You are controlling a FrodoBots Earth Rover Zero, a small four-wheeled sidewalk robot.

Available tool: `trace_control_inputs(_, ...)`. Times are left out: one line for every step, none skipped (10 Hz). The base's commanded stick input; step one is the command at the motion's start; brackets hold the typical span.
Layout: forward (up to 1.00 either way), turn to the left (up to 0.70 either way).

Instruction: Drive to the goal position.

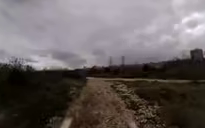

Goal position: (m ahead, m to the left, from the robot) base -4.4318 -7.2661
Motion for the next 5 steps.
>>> trace_control_inputs(0.7, 0.0)
trace_control_inputs(0.7, 0.0)
trace_control_inputs(0.7, 0.0)
trace_control_inputs(0.7, 0.0)
trace_control_inputs(0.7, 0.0)
